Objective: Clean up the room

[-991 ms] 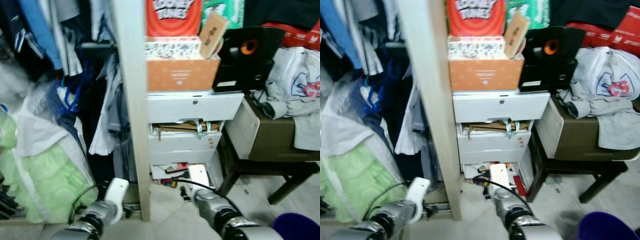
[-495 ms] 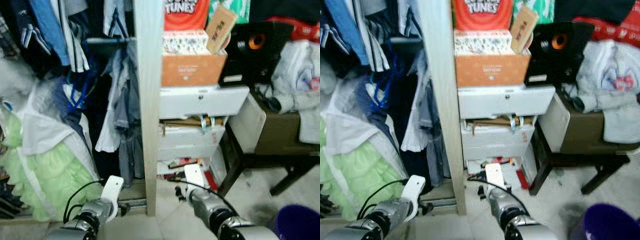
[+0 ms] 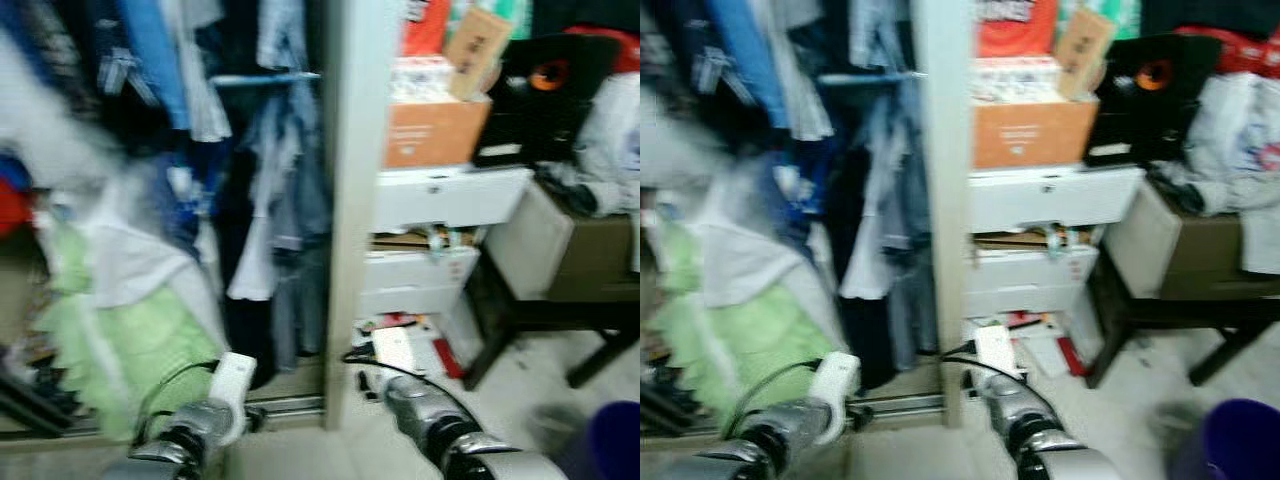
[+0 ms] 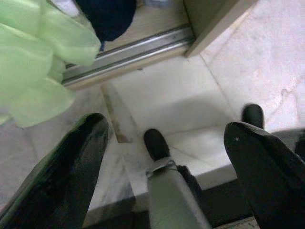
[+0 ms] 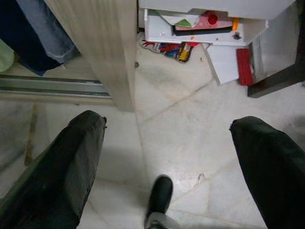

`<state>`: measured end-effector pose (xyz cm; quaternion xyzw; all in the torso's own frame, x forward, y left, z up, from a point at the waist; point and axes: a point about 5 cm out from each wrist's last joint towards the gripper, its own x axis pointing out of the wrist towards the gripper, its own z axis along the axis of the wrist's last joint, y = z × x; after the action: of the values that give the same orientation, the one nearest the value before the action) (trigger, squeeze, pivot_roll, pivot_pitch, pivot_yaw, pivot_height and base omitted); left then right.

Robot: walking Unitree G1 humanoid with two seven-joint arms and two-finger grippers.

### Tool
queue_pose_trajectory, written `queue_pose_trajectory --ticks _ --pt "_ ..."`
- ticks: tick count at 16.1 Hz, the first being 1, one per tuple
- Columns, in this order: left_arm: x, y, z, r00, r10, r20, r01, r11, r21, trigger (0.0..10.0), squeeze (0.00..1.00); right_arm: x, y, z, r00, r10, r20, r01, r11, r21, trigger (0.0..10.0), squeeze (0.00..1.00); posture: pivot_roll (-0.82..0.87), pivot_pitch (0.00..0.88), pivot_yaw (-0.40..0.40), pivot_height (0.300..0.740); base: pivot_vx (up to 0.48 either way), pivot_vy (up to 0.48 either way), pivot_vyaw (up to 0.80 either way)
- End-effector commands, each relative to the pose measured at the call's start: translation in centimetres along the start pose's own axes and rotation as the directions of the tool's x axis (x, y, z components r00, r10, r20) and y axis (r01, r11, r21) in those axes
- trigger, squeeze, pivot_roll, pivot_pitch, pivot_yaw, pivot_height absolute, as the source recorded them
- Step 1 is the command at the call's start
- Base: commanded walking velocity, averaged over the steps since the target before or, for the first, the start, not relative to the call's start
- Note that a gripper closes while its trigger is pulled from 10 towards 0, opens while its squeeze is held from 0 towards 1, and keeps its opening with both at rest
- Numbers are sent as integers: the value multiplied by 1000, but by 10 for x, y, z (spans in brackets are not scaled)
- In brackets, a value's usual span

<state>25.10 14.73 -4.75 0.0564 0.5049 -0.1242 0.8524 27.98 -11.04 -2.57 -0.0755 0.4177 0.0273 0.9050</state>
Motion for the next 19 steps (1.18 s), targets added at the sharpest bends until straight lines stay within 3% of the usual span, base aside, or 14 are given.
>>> queue_pose_trajectory --ticks 1,19 --pt "-1 4 3 1000 18 6 -18 1000 7 10000 0 0 0 2 1000 1 7 -1 1000 -6 10000 0 -141 0 29 740 0 266 0" --pt "-1 5 2 1000 22 6 -22 1000 4 10000 0 0 3 3 1000 10 18 -9 1000 -27 10000 0 -141 0 31 740 0 272 0"
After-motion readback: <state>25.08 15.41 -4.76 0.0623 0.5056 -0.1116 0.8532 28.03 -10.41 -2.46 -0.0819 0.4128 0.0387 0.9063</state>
